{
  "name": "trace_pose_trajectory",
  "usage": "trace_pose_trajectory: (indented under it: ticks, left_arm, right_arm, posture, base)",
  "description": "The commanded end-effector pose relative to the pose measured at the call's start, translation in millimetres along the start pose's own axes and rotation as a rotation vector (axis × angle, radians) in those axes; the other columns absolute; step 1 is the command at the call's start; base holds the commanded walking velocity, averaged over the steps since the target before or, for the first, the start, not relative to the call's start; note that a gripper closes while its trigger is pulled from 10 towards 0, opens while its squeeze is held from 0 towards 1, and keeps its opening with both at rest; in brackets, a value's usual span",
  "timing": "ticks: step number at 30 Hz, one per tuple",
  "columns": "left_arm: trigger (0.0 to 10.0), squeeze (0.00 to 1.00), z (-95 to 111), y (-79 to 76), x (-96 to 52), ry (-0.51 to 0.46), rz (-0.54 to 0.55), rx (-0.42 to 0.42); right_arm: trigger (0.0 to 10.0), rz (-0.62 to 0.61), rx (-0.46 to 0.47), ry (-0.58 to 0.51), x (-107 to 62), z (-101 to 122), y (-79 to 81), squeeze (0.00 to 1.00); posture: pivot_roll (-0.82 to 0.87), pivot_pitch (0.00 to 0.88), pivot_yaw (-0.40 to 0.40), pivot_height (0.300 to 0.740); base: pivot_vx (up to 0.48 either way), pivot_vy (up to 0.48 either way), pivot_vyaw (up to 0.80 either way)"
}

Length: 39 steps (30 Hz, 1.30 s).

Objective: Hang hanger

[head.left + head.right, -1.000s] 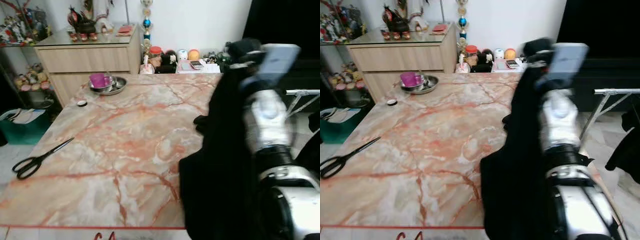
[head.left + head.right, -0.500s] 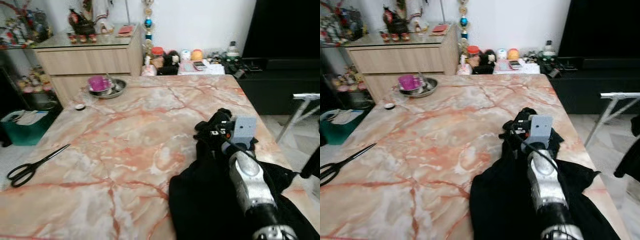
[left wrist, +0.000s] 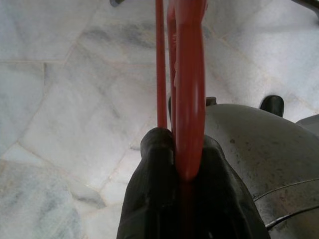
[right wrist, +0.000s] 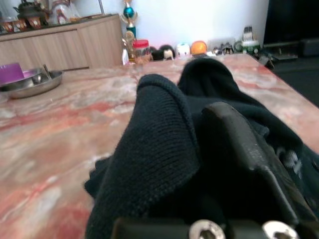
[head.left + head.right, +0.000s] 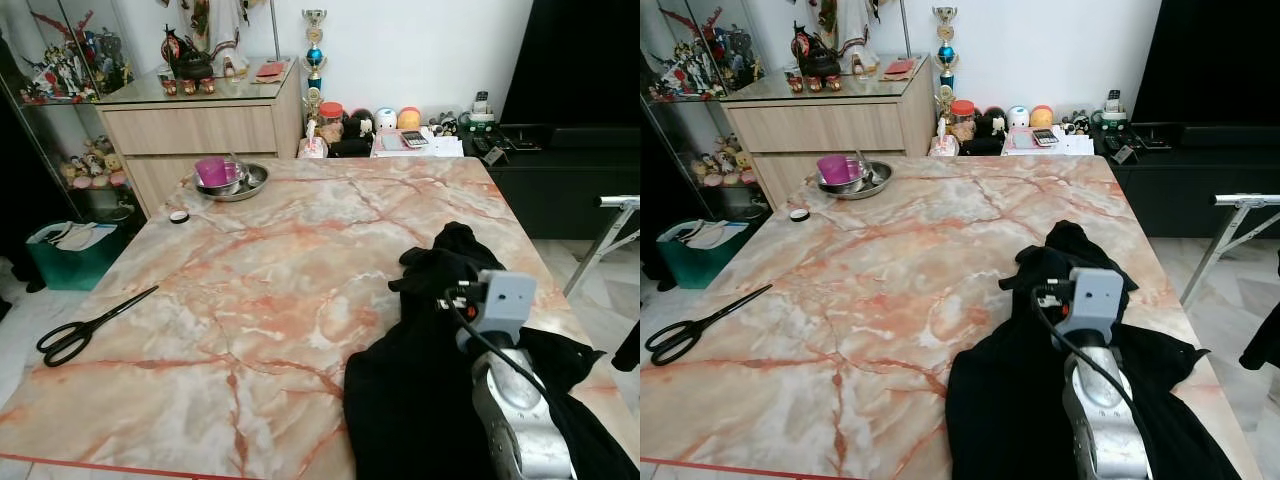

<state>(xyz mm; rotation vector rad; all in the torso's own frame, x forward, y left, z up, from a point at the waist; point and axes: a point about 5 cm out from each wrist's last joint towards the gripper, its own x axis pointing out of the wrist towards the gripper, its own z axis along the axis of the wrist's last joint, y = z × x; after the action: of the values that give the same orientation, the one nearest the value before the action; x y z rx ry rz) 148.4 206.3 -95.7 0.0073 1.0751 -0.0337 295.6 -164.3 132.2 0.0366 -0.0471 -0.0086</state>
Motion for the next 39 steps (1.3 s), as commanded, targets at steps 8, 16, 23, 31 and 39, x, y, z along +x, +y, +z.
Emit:
trace_pose_trajectory:
  ticks: [8,16,23,31,39]
  left_arm:
    - [10.0,0.0,-6,1.3,-1.1,0.019,0.002,0.013]
    - [10.0,0.0,-6,1.4,-1.1,0.019,0.001,0.018]
    - [10.0,0.0,-4,2.0,-1.0,0.014,0.003,0.018]
    - [10.0,0.0,-3,2.2,-0.9,0.018,-0.002,0.047]
    - [10.0,0.0,-1,3.5,-0.8,0.006,0.017,0.039]
  right_arm:
    - [10.0,0.066,-0.038,-0.012,-15.8,10,14.5,1.0]
    - [10.0,-0.001,-0.363,-0.089,-17.7,21,-1.2,1.0]
    - [10.0,-0.174,-0.578,-0.239,-3.6,58,-28.0,1.0]
    - [10.0,-0.044,-0.466,-0.081,-27.7,17,-8.2,1.0]
    - [10.0,-0.025,-0.274,-0.163,-25.8,30,5.1,0.0]
  posture:
    - [0.02,0.0,0.041,0.74]
    - [0.01,0.0,0.044,0.74]
    - [0.02,0.003,0.041,0.74]
    - [0.02,0.018,0.042,0.74]
    - [0.02,0.019,0.048,0.74]
  base:
    - [0.0,0.0,0.0]
    - [0.0,0.0,0.0]
    - [0.0,0.0,0.0]
    - [0.0,0.0,0.0]
    - [0.0,0.0,0.0]
